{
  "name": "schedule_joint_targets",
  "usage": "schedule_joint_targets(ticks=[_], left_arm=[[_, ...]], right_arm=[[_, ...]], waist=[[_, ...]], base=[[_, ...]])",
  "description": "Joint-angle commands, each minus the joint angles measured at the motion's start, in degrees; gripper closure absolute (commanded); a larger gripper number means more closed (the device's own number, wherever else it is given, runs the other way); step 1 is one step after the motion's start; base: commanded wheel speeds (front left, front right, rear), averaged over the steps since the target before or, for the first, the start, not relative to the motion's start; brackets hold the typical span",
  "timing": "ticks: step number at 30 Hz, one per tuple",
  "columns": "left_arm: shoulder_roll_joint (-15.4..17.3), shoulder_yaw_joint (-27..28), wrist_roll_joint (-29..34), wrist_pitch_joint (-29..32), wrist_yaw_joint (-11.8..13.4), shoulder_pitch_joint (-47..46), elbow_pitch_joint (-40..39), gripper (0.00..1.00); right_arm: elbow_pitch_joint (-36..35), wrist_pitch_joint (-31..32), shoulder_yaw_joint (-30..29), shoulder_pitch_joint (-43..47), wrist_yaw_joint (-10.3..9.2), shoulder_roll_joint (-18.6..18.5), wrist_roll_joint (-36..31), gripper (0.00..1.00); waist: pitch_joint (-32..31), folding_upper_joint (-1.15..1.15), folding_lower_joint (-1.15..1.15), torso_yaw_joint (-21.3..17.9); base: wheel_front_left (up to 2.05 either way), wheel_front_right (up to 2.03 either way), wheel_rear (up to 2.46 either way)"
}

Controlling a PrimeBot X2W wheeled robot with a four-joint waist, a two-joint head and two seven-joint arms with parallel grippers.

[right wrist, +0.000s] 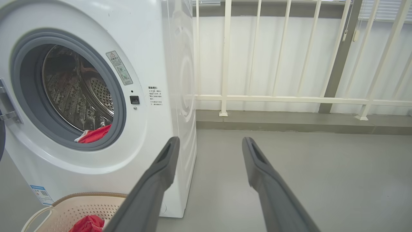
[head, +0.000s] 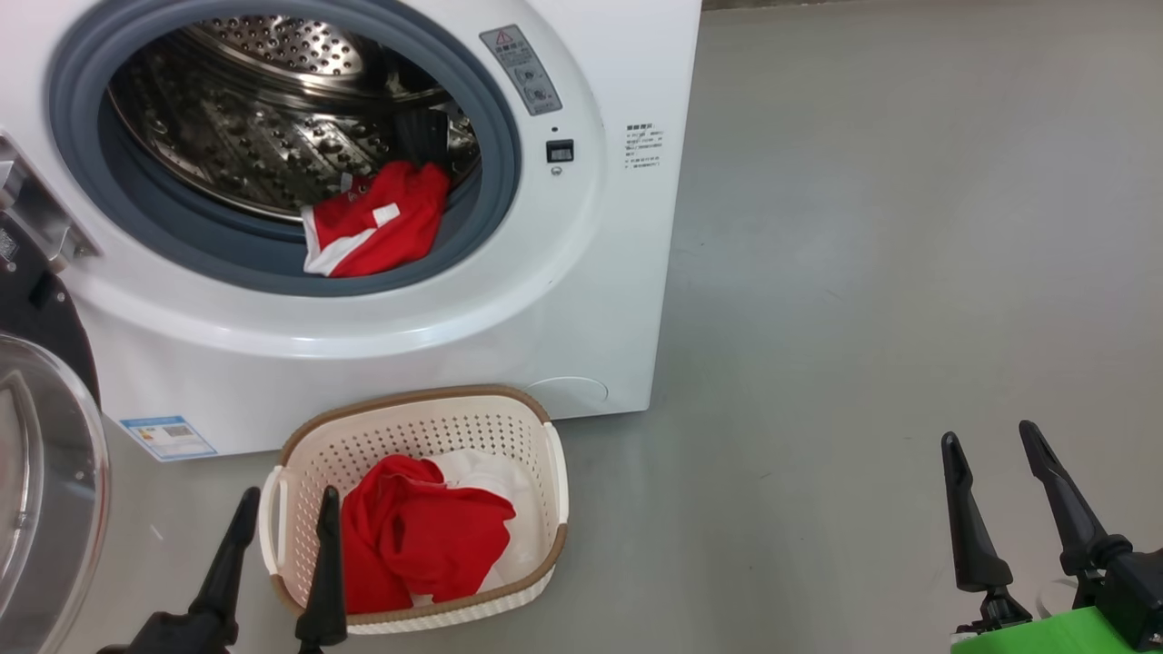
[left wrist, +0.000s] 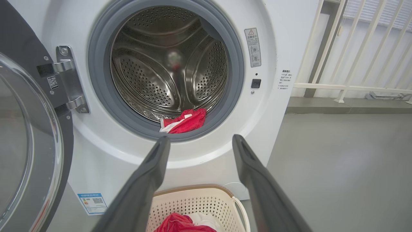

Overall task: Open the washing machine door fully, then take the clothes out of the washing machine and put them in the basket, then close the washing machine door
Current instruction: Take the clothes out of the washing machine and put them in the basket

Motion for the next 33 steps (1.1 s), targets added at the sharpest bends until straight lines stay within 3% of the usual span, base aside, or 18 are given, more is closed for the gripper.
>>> schedule_joint_targets(ticks=[1, 16, 33], left_arm=[[0.3, 2.0, 0.0, -0.4, 0.2, -1.4, -1.1, 0.0], [0.2, 0.5, 0.4, -0.4, 0.5, -4.6, -1.2, 0.0], [1.2, 0.9, -2.1, 0.6, 0.4, -19.5, 3.9, 0.0]], right_arm=[[-1.5, -0.4, 1.2, -0.5, 0.35, -0.9, -0.2, 0.0], [-1.9, -0.4, 2.4, -2.1, 0.35, -0.9, 0.0, 0.0], [-1.7, -0.4, 4.8, -8.4, 0.35, -0.9, 0.0, 0.0]], waist=[[0.1, 0.0, 0.0, -0.1], [5.0, 0.0, 0.0, 0.9], [16.1, 0.0, 0.0, 0.1]], base=[[0.0, 0.0, 0.0], [0.0, 0.0, 0.0], [0.0, 0.0, 0.0]])
